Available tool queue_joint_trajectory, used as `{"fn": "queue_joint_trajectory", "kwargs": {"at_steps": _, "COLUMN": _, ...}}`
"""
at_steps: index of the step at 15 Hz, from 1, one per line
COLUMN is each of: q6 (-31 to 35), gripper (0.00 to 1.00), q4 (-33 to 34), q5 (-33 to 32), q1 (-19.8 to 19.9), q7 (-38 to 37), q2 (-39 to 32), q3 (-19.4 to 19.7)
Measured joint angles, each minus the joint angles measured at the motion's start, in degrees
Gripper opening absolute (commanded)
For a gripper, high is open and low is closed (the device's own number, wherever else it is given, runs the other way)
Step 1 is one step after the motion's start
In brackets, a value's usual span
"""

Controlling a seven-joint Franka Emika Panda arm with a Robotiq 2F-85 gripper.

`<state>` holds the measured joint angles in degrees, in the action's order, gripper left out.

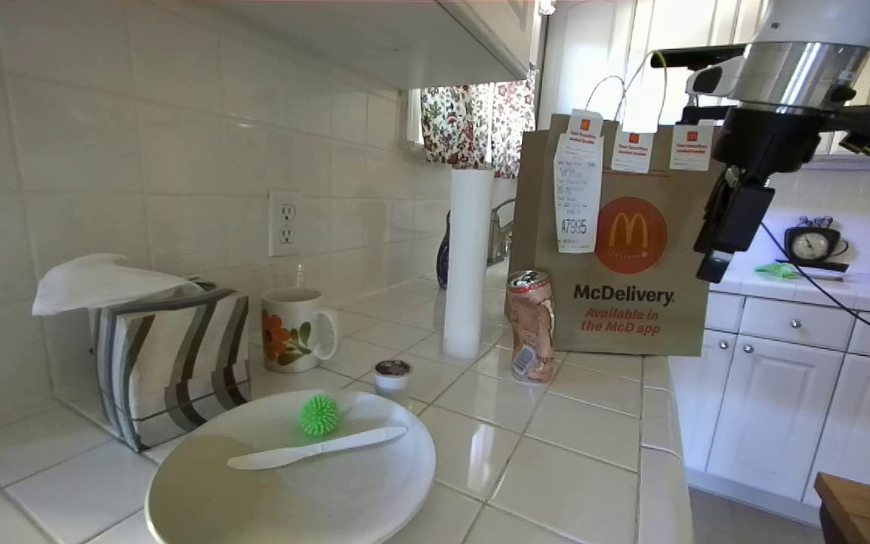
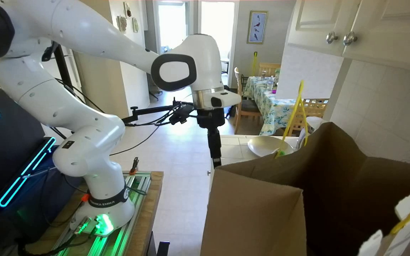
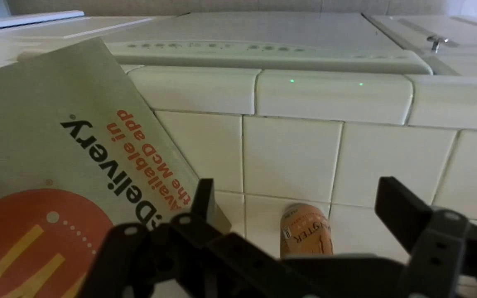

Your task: Put the can inside the paper bag

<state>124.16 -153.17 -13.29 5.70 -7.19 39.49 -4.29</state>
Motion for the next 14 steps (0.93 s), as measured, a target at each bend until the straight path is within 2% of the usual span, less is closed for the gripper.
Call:
{"fn": "queue_joint_trajectory", "kwargs": {"at_steps": 2, "q6": 2.37, "gripper": 1.00, "q4": 0.86, "q5": 0.00, "q1": 0.04, "q7": -5.37, "q2": -1.57, "q3": -2.58}}
{"fn": "queue_joint_trajectory", "kwargs": {"at_steps": 6, "q6": 2.79, "gripper": 1.00, "q4": 3.71, "q5": 0.01, "q1": 0.09, "q7": -16.19, "q2": -4.29, "q3": -7.20}}
{"fn": "queue_joint_trajectory", "kwargs": {"at_steps": 14, "q6": 2.79, "gripper": 1.00, "q4": 8.76, "q5": -1.92, "q1": 0.94, "q7": -28.90, "q2": -2.45, "q3": -13.40}}
